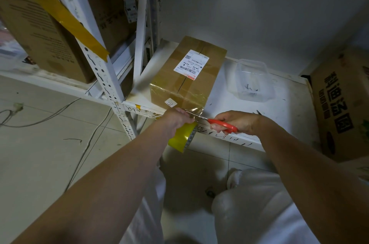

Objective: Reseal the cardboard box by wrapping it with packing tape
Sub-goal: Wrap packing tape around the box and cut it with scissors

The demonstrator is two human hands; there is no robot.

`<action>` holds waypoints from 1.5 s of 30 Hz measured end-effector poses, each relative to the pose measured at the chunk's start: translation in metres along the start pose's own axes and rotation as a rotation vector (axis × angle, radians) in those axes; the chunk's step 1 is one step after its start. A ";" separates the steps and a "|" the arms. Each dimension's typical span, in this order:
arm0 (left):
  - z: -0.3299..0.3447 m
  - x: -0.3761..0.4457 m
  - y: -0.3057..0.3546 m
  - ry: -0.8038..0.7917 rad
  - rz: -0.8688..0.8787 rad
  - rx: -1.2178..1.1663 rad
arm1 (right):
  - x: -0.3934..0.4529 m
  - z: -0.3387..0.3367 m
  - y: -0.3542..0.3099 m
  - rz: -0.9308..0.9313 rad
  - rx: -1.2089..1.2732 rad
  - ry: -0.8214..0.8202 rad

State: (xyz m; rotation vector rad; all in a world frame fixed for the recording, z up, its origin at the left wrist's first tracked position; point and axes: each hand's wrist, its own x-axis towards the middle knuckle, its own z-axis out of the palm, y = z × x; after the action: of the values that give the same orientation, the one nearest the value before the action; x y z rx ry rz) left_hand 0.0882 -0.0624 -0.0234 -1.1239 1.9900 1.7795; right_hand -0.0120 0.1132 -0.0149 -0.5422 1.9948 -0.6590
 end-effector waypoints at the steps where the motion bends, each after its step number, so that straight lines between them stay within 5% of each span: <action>1: 0.000 0.000 0.000 0.000 0.003 -0.001 | 0.000 0.000 -0.001 -0.006 -0.006 0.007; 12: -0.002 0.006 0.003 -0.005 0.018 0.019 | 0.004 0.009 -0.002 -0.031 0.088 0.123; 23: 0.000 0.011 -0.008 0.049 -0.022 0.144 | 0.015 0.011 0.018 0.052 -0.558 0.234; 31: -0.006 0.007 -0.014 0.042 -0.054 0.137 | -0.005 -0.008 0.050 0.270 -0.726 0.380; 41: -0.005 0.004 -0.015 0.010 -0.058 0.045 | 0.022 0.016 0.021 0.358 -0.561 0.663; 43: -0.006 0.004 -0.016 0.010 -0.055 0.038 | 0.022 0.021 0.017 0.258 -0.640 0.807; 45: -0.007 0.004 -0.017 0.010 -0.045 0.038 | 0.019 0.027 0.009 -0.051 -0.566 1.001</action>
State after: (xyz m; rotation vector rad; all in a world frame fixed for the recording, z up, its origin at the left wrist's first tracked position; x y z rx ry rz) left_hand 0.0992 -0.0697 -0.0370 -1.1583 1.9795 1.7095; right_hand 0.0013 0.1023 -0.0442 -0.6624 3.1651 -0.4030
